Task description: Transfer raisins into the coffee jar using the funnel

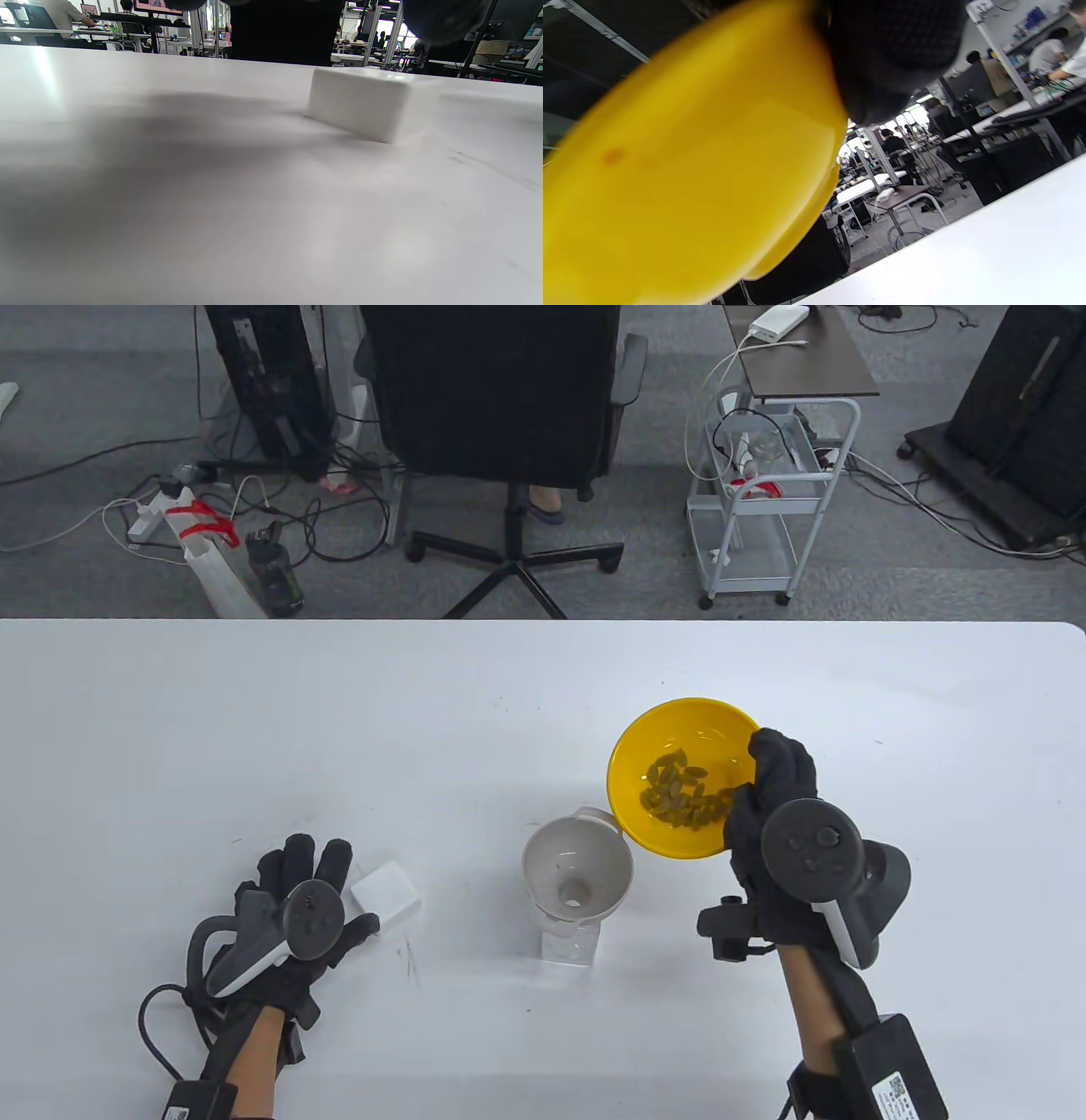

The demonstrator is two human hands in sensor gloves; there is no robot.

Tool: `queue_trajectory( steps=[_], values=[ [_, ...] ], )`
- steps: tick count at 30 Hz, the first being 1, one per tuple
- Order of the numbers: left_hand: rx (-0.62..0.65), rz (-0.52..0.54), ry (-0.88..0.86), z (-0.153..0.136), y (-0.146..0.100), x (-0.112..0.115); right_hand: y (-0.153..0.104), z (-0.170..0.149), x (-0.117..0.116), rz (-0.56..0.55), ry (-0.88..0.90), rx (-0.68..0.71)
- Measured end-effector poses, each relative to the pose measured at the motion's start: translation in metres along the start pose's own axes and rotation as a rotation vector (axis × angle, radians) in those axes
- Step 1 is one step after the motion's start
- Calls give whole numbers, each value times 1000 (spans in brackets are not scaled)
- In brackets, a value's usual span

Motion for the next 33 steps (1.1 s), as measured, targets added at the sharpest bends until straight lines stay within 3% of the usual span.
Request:
queue_trajectory(
  steps=[10, 33],
  values=[
    [2, 2, -1, 1, 0, 0, -31, 62, 1, -170, -255, 242],
    [2, 0, -2, 0, 1, 1, -84, 126, -22, -486, -729, 629]
  ],
)
Point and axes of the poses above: the tracker on the back of each hand, its own z axis roughly to the thumb side, its own y axis roughly from the wrist to the fingertips, x = y × z, the point moved 4 cm from there along y, roughly from the wrist to the fingertips, and after that the axes turned 5 degrees about z, right-handed, at the moved point
